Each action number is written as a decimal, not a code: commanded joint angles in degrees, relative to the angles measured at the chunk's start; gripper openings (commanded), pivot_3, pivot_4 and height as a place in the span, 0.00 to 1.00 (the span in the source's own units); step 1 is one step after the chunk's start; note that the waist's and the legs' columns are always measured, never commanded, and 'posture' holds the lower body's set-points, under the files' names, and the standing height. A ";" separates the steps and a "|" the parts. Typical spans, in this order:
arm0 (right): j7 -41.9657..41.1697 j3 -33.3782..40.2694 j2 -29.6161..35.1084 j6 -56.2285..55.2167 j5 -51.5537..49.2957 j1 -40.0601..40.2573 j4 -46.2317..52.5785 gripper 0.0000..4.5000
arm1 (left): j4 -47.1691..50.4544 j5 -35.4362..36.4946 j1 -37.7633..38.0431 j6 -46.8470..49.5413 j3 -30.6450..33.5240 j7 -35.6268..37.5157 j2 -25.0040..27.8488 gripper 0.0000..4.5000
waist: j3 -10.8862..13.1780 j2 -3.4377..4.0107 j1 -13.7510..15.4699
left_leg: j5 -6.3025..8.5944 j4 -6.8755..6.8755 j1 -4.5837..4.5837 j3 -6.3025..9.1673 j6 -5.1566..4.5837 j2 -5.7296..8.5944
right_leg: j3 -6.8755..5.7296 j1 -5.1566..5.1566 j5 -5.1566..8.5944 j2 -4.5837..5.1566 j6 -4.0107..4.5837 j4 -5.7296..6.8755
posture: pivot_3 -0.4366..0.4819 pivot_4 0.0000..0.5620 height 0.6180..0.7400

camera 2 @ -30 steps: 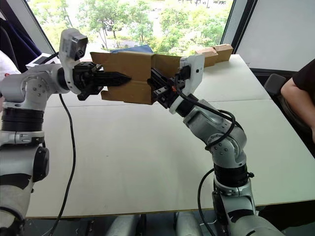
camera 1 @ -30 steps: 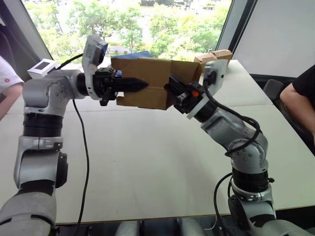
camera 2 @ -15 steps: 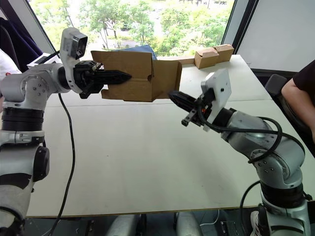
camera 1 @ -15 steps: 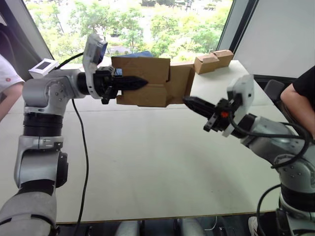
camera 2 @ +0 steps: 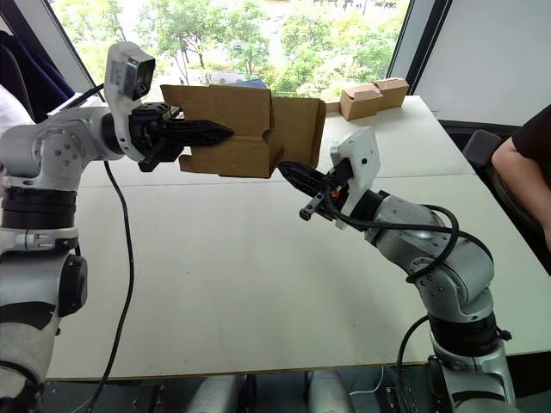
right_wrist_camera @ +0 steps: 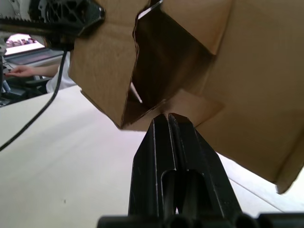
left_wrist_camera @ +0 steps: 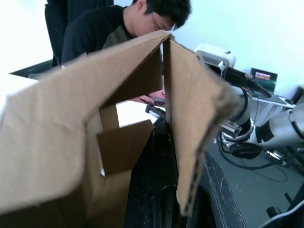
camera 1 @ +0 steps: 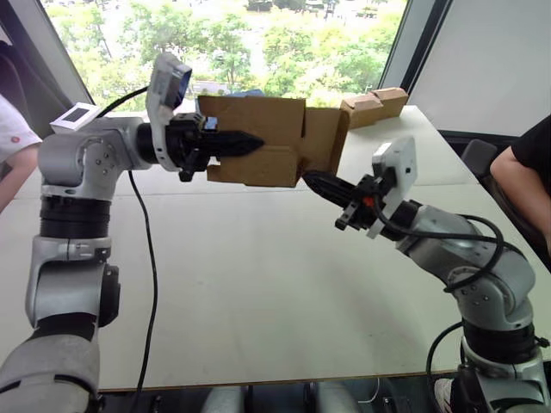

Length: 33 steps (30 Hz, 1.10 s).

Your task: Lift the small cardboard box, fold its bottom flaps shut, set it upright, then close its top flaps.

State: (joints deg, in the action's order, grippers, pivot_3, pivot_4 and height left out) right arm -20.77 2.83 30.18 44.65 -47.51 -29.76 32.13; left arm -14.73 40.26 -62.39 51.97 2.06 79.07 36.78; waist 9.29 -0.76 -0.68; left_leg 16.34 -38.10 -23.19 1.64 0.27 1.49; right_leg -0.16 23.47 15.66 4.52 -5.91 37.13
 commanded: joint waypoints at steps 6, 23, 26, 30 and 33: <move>-1.37 0.43 -2.80 -0.80 -0.92 -0.98 0.21 0.00 | 1.33 1.49 0.65 -0.66 1.43 -2.16 -2.40 0.00 | 0.00 0.00 -0.05 | 0.00 0.00 0.00 0.00 0.00 0.00 | 0.00 0.00 0.00 -0.01 0.00 0.01 | 0.48 0.27 0.98; -2.18 19.17 3.29 3.15 -21.14 -1.05 -5.23 0.00 | -3.70 0.57 -1.75 -4.89 2.38 -2.27 -4.89 0.00 | 0.00 0.00 0.01 | 0.00 -0.01 0.01 0.00 0.00 0.01 | 0.00 -0.03 0.00 0.03 0.00 0.00 | 0.48 0.27 0.98; 2.23 21.14 1.68 -2.26 -14.39 -3.05 -12.78 0.00 | -3.44 0.95 -1.59 -4.97 2.71 -2.50 -5.07 0.00 | 0.00 0.00 -0.09 | 0.00 -0.01 0.03 -0.01 0.00 0.00 | 0.00 -0.03 0.00 0.02 0.00 0.00 | 0.48 0.27 0.98; 2.75 14.77 2.73 -5.52 -2.99 -3.43 -18.33 0.00 | -2.54 1.36 -1.25 -4.59 2.88 -2.85 -5.38 0.00 | 0.00 0.01 -0.17 | 0.00 0.02 0.03 -0.04 0.00 0.00 | 0.01 0.00 0.00 0.00 0.00 0.01 | 0.48 0.27 0.98; 3.17 10.74 -0.22 -9.71 3.52 -5.56 -23.03 0.00 | -2.20 1.62 -1.14 -4.42 3.02 -3.17 -5.63 0.00 | 0.00 0.01 -0.37 | 0.00 0.02 0.02 -0.06 0.00 0.00 | 0.02 0.03 0.00 0.00 0.00 0.02 | 0.48 0.27 0.98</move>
State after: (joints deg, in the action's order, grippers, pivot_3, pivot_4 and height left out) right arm -17.56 14.70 30.78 37.82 -46.62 -33.24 9.26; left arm -18.88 40.71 -62.26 48.01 3.41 75.95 30.99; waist 9.29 -0.75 -1.05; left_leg 16.33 -38.08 -23.16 1.57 0.28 1.48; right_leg -0.14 23.50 15.66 4.50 -5.91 37.15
